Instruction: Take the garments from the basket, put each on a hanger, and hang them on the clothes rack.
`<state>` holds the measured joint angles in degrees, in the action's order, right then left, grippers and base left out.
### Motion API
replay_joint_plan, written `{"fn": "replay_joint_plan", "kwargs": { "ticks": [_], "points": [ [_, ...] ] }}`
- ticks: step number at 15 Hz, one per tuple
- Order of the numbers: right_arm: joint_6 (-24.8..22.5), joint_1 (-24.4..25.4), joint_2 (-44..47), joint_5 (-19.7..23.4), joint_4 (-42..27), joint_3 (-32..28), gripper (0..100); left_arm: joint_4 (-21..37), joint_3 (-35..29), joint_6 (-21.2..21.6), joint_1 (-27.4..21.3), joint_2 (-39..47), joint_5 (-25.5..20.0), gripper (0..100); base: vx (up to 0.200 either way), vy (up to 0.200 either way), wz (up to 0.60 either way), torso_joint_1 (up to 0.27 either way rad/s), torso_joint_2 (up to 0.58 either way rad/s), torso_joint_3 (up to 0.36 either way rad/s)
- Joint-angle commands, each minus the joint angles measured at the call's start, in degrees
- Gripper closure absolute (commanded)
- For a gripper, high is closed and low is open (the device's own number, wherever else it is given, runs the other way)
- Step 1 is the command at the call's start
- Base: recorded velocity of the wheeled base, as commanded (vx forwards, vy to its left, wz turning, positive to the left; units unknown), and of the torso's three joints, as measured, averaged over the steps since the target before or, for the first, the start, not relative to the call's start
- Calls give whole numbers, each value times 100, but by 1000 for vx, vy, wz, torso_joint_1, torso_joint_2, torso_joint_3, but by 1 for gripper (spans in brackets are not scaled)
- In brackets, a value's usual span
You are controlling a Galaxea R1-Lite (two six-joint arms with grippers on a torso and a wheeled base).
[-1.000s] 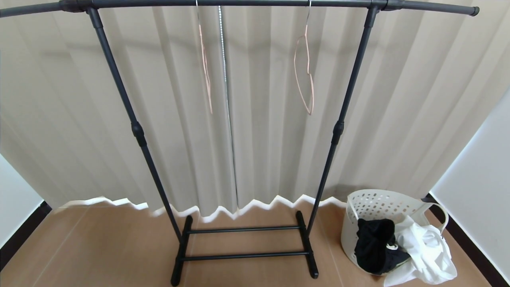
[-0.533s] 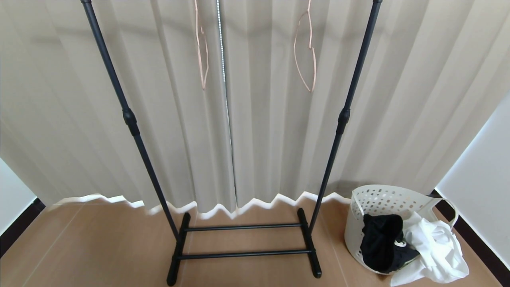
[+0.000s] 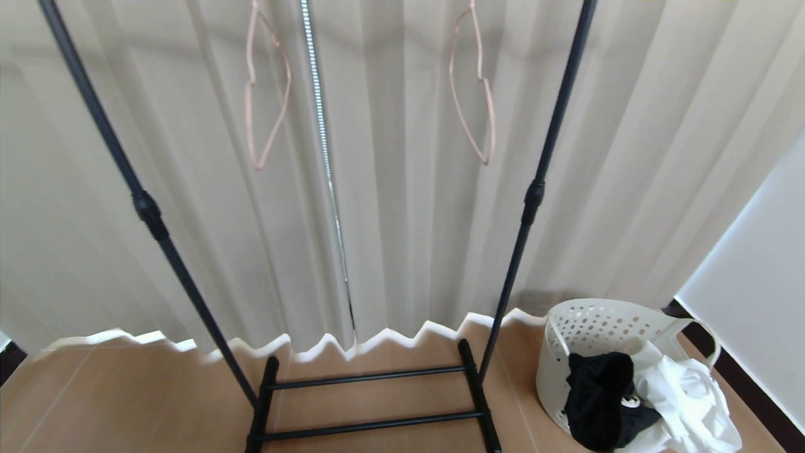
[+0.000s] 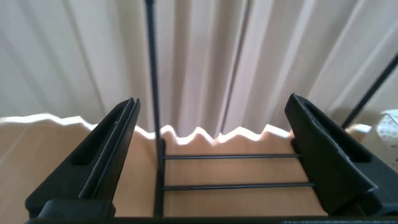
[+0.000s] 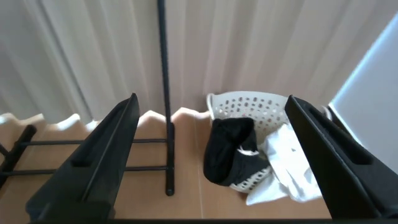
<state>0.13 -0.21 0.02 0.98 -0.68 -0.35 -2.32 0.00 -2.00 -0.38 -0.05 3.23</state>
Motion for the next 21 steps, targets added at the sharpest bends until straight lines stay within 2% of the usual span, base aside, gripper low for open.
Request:
{"fn": "replay_joint_plan", "kwargs": {
  "ticks": [1, 3, 9, 12, 14, 21],
  "points": [
    [4, 3, -2, -1, -2, 0, 0, -6, 0, -2, 3, 5, 2, 0, 0, 0, -600, 17, 7, -2],
    [4, 3, -2, -1, -2, 0, 0, -6, 0, 24, 3, 5, -15, 0, 0, 0, 0, 0, 0, 0],
    [4, 3, -2, -1, -2, 0, 0, -6, 0, 15, 3, 5, -15, 0, 0, -200, 0, 1, 3, 6],
    [4, 3, -2, -1, -2, 0, 0, -6, 0, 24, 3, 5, -15, 0, 200, 0, 0, -2, 2, 1],
    [4, 3, -2, 8, -2, 0, 0, -6, 0, -2, 3, 5, -7, 0, 0, 0, 0, 0, 0, 0],
    [-5, 3, -2, 8, -2, 0, 0, -6, 0, -2, 3, 5, 2, 0, 0, 0, -514, 4, 1, 1]
  ]
}}
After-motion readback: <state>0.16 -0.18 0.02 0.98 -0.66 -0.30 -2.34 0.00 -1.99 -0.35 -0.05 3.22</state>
